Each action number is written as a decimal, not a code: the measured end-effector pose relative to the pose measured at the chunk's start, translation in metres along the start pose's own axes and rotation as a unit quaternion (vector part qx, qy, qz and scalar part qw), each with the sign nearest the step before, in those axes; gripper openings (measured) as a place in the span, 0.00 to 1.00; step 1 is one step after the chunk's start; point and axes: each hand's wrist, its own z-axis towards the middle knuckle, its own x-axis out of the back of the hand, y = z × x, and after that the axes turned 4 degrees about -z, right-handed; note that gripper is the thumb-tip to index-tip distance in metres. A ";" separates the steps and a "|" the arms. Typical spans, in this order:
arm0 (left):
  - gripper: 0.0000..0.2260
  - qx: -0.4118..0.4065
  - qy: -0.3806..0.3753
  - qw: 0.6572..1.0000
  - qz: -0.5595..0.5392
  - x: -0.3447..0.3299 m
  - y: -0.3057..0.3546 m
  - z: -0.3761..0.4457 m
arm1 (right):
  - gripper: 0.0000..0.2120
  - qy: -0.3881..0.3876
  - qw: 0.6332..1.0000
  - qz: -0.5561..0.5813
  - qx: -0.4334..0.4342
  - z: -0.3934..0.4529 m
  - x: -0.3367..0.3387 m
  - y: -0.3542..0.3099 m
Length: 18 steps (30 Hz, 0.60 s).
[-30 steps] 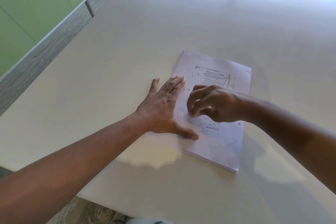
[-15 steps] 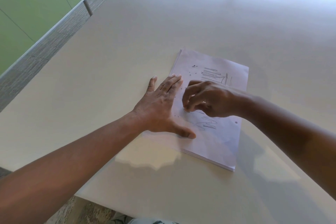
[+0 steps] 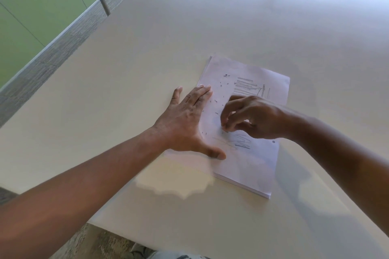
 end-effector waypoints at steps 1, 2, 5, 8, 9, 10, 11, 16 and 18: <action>0.74 -0.001 -0.001 1.000 0.002 0.000 0.000 0.000 | 0.07 0.004 1.000 -0.005 0.000 0.006 -0.002 0.000; 0.74 -0.001 -0.001 1.000 0.002 0.000 -0.001 0.000 | 0.08 0.006 1.000 -0.011 -0.001 0.011 -0.003 0.000; 0.74 0.000 0.000 1.000 -0.001 0.000 0.000 0.000 | 0.08 0.006 1.000 -0.016 -0.003 0.015 -0.004 0.000; 0.74 0.000 0.005 1.000 -0.003 -0.001 0.000 0.000 | 0.08 -0.008 1.000 -0.011 0.004 0.002 -0.001 -0.001; 0.74 0.000 0.006 1.000 -0.004 -0.001 0.001 0.000 | 0.08 -0.015 1.000 -0.009 0.005 -0.003 0.000 -0.001; 0.74 0.000 0.007 1.000 -0.004 -0.001 0.001 0.000 | 0.08 -0.022 1.000 -0.007 0.004 -0.007 0.001 -0.001; 0.73 0.000 0.008 1.000 -0.004 -0.001 0.000 0.000 | 0.08 -0.025 1.000 -0.006 0.002 -0.010 0.002 0.000; 0.73 0.001 0.008 1.000 0.001 -0.001 0.000 0.000 | 0.07 -0.002 1.000 -0.018 0.003 0.005 -0.003 -0.003; 0.73 0.001 0.007 1.000 0.002 -0.001 0.000 0.000 | 0.08 0.009 1.000 -0.023 -0.004 0.012 -0.007 -0.004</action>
